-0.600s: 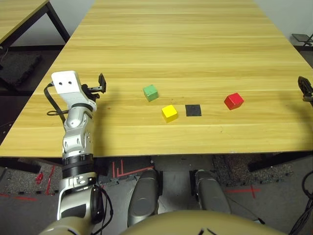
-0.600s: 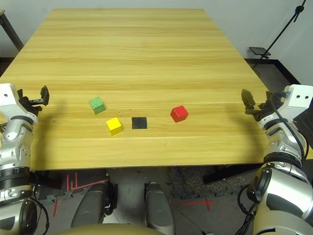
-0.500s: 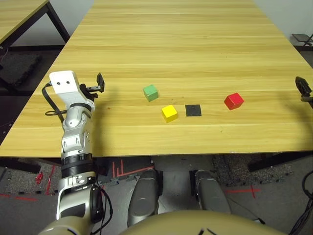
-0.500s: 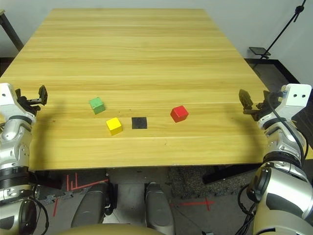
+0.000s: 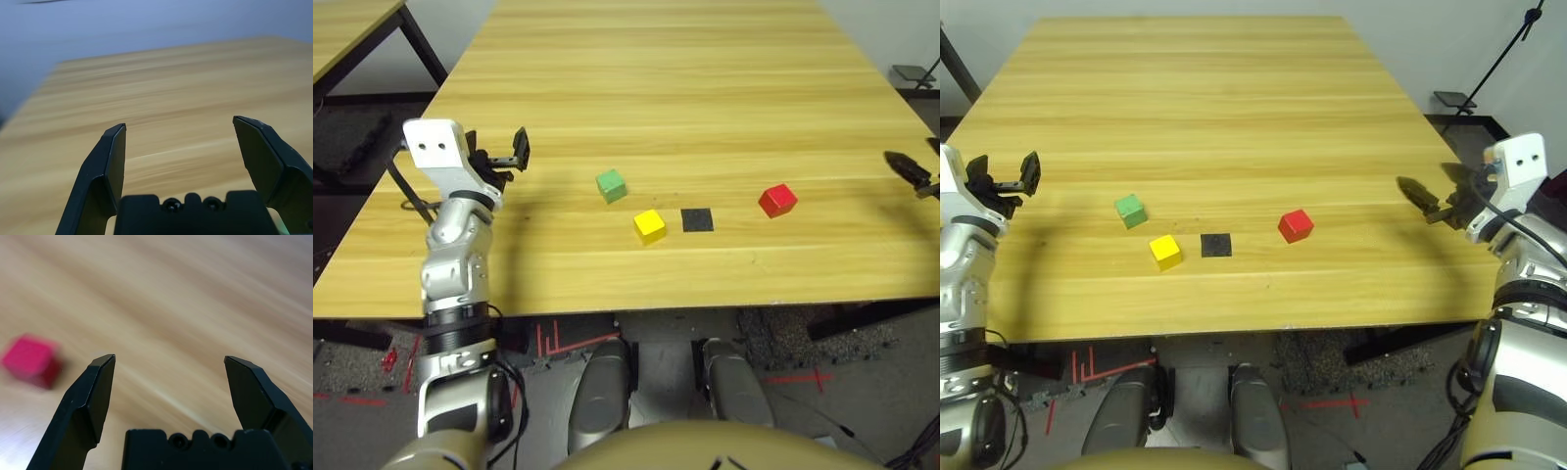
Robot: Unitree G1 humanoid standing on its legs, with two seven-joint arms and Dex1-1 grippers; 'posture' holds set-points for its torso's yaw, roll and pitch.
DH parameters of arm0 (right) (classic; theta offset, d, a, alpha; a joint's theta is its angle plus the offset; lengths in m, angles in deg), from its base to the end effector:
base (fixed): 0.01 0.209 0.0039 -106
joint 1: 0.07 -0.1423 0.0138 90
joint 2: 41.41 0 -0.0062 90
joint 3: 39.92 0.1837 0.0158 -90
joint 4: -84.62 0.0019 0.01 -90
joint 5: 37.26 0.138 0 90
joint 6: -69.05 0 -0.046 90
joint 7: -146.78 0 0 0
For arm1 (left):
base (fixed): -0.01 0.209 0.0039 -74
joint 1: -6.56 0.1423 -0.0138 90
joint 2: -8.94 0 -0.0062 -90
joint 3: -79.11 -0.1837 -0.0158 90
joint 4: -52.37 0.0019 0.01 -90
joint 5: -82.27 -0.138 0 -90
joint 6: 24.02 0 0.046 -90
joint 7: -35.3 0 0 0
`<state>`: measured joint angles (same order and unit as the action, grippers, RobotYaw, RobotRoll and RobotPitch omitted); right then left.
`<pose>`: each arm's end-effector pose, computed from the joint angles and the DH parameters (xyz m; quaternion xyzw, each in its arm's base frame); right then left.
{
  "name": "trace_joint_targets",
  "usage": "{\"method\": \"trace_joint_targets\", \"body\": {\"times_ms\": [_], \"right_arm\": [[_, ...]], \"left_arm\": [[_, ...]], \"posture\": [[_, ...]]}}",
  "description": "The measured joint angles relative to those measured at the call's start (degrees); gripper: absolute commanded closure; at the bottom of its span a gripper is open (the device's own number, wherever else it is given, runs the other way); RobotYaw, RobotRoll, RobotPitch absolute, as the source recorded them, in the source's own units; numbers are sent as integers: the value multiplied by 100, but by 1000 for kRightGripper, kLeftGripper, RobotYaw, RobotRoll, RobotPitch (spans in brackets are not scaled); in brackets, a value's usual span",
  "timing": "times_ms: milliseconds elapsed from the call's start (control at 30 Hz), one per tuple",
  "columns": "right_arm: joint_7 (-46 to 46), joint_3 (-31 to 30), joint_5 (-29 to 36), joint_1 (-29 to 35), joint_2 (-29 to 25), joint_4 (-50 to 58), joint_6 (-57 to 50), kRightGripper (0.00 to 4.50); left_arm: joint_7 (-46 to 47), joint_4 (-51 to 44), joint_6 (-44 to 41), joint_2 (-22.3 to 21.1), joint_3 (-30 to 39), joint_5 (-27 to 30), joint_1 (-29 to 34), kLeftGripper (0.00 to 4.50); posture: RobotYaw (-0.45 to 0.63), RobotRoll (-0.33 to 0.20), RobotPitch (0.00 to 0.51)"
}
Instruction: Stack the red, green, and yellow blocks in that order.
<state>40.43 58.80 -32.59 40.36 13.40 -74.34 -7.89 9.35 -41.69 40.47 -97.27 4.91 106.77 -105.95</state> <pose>0.2776 -0.3848 0.1867 -0.1896 0.1121 0.3232 0.9203 0.2532 0.2679 0.1795 0.0443 -0.0568 -0.1543 0.9854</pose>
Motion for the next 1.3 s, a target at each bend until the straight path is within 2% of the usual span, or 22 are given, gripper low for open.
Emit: {"method": "trace_joint_targets", "body": {"times_ms": [133,200,533,667,1067,1167,1300], "right_arm": [[1076,-838,-626,-248,59,-31,557,0],[1280,-1082,-856,-454,181,-103,788,0],[1227,-1892,-1765,-1290,759,-508,1370,0],[1085,-2005,-1974,-1429,984,-591,1420,0],[676,-2245,-2445,-1507,1349,-758,1504,0],[575,-2279,-2503,-1507,1431,-764,1514,640],[479,-2338,-2600,-1507,1524,-764,1592,2041]], "left_arm": [[-1024,-106,-458,-391,-465,319,-3,44],[-1457,-101,-460,-557,-702,313,-27,44],[-2701,-145,-665,-1265,-1302,280,-191,44],[-2937,-417,-930,-1474,-1372,318,-53,44],[-2612,-1363,-1553,-1433,-1224,545,456,44],[-2496,-1499,-1643,-1398,-1197,573,548,0],[-2373,-1603,-1711,-1350,-1165,601,660,0]], "posture": [[88,-123,78],[100,-125,79],[201,-139,75],[231,-138,79],[310,-140,108],[317,-142,115],[318,-146,116]]}}
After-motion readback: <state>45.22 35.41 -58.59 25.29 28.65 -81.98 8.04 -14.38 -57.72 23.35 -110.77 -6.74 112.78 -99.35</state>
